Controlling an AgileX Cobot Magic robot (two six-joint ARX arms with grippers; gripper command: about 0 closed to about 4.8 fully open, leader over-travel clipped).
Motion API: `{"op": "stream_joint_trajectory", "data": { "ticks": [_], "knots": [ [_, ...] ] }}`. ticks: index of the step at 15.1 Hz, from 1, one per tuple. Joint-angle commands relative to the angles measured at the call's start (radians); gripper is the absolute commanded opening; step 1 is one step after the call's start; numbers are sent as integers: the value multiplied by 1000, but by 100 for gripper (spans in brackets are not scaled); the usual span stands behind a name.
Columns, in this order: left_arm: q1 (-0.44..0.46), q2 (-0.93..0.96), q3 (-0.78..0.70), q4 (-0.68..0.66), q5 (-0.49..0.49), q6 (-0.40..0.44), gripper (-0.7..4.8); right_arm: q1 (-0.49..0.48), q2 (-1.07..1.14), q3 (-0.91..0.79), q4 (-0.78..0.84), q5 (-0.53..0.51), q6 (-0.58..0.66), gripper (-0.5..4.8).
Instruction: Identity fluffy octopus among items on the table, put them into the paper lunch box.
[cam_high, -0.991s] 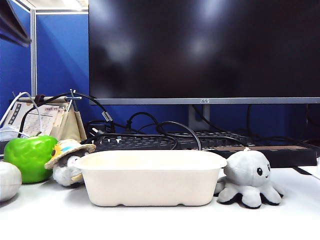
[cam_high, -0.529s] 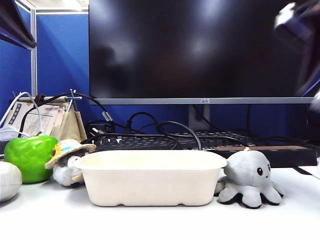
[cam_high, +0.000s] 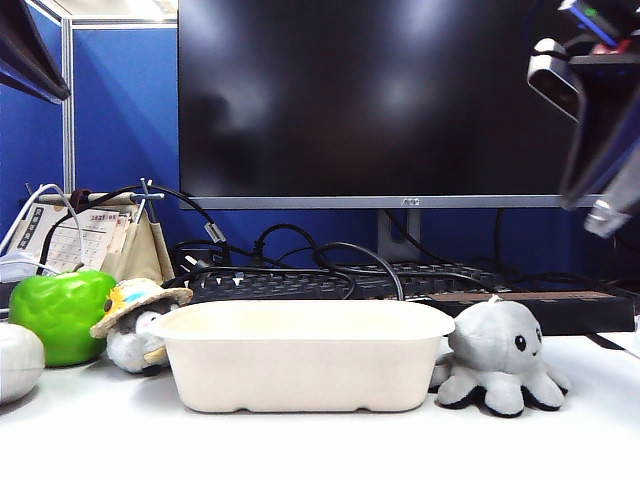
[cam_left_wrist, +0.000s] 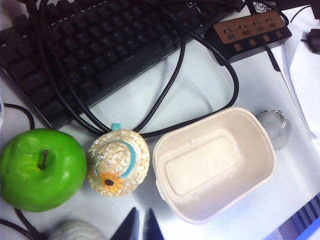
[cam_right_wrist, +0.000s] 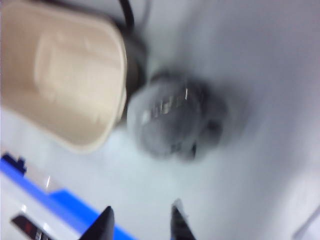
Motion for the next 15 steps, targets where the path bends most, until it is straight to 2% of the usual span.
{"op": "stream_joint_trajectory", "data": {
  "ticks": [1,2,3,4,13,15],
  "knots": [
    [0,-2,5,10,0,4,26,2,26,5,48,-60,7,149],
    [0,-2,4,10,0,4,26,3,42,5,56,-59,7,163],
    [0,-2,4,10,0,4,26,8,75,5,74,-59,7,301],
    [0,-2,4,10,0,4,26,11,91,5,77,-59,7,329],
    [0,-2,4,10,0,4,26,13,277,4,111,-58,6,343],
    [0,-2,4,10,0,4,26,13,296,4,133,-108,7,342]
  ]
}}
